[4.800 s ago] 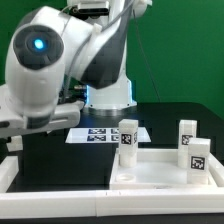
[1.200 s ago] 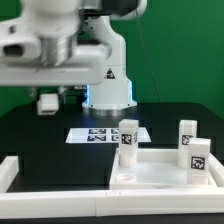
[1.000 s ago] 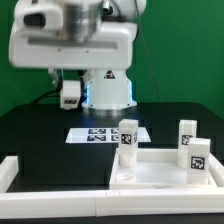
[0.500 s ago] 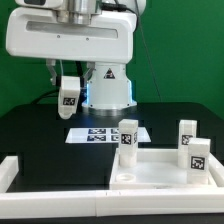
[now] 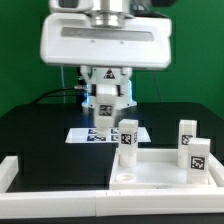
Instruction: Assemble square table
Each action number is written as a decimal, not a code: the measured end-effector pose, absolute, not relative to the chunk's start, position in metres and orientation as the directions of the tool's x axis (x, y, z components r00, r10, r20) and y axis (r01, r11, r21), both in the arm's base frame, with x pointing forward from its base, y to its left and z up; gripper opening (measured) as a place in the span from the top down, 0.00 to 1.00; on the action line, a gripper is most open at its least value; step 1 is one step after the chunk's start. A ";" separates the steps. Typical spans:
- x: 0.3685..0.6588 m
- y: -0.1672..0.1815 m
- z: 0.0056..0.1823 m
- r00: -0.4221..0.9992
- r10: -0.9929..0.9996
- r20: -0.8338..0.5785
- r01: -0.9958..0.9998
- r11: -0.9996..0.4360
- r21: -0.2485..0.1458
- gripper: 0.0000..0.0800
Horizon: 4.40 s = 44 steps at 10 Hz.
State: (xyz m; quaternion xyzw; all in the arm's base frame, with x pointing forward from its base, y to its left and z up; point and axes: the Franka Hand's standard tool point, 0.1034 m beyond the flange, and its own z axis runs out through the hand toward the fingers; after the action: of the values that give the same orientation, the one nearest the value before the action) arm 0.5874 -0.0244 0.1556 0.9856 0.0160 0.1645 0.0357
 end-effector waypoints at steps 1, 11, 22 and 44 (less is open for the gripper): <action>0.597 -0.020 0.161 0.925 0.036 0.378 0.008 -0.997 0.075 0.64; 0.600 0.000 0.140 0.851 0.030 0.524 -0.016 -0.996 0.084 0.64; 0.597 -0.015 0.127 0.848 0.051 0.528 0.027 -0.998 0.053 0.64; 0.593 0.001 0.080 0.873 0.054 0.485 0.041 -0.998 0.038 0.19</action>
Offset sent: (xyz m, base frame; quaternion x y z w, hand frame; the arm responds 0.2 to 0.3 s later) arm 0.0000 0.0000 0.0000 0.0000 0.1296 0.0000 0.9916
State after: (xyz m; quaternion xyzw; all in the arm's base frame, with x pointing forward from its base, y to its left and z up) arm 0.5934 0.0008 0.0797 0.9675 0.0246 0.2512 0.0134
